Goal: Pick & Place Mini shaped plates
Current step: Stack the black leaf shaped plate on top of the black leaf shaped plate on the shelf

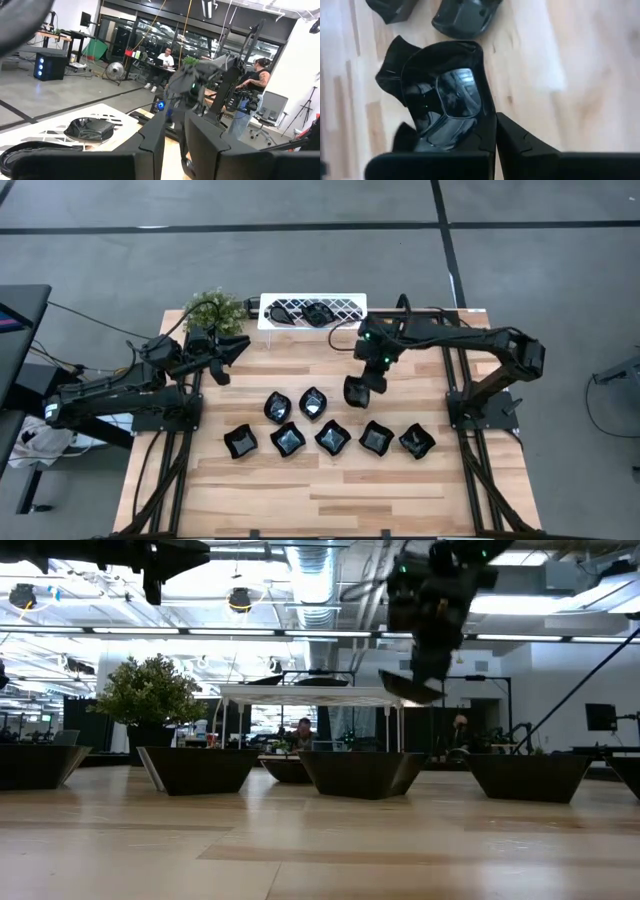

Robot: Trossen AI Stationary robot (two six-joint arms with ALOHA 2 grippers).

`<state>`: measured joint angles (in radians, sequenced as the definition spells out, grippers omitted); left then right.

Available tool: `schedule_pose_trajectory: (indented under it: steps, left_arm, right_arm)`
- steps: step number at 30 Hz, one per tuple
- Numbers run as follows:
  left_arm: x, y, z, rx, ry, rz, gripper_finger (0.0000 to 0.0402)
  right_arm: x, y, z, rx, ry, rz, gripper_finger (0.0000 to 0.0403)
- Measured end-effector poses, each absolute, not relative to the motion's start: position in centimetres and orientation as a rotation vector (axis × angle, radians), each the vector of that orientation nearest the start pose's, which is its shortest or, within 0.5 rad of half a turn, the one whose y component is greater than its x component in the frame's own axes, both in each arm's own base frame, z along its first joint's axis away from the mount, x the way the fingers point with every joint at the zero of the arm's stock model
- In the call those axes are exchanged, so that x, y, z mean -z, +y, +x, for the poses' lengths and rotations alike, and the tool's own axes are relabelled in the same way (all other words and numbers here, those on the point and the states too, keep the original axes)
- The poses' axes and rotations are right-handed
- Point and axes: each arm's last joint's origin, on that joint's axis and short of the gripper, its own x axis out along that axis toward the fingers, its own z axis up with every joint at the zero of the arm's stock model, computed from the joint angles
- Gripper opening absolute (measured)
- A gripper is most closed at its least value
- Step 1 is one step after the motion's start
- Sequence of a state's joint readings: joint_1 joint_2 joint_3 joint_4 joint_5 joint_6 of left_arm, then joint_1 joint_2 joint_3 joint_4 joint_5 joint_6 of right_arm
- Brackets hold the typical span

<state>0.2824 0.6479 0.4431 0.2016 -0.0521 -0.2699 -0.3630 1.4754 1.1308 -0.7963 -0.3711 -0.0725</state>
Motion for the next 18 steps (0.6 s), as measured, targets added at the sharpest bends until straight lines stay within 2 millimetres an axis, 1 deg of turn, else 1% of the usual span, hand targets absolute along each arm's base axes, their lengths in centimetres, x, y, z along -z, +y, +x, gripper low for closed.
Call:
schedule_pose_trajectory:
  steps: [4, 10, 15, 18]
  left_arm:
    - [-27.1, 4.5, 15.2, -0.333, -0.042, -0.267, 0.0076]
    - [-27.2, 4.6, 15.2, -0.333, -0.042, -0.265, 0.0076]
    - [-27.2, 4.6, 15.2, -0.333, -0.042, -0.265, 0.0076]
    - [-27.2, 4.6, 15.2, -0.333, -0.042, -0.265, 0.0076]
  right_arm:
    - [-28.7, -9.8, 27.4, -0.059, 1.039, 0.139, 0.0]
    - [-33.4, -11.5, 27.4, -0.042, 0.943, -0.145, 0.0]
    - [-36.1, -13.1, 26.9, -0.015, 0.883, -0.333, 0.0]
    - [-37.2, -14.0, 26.5, -0.005, 0.859, -0.423, 0.0]
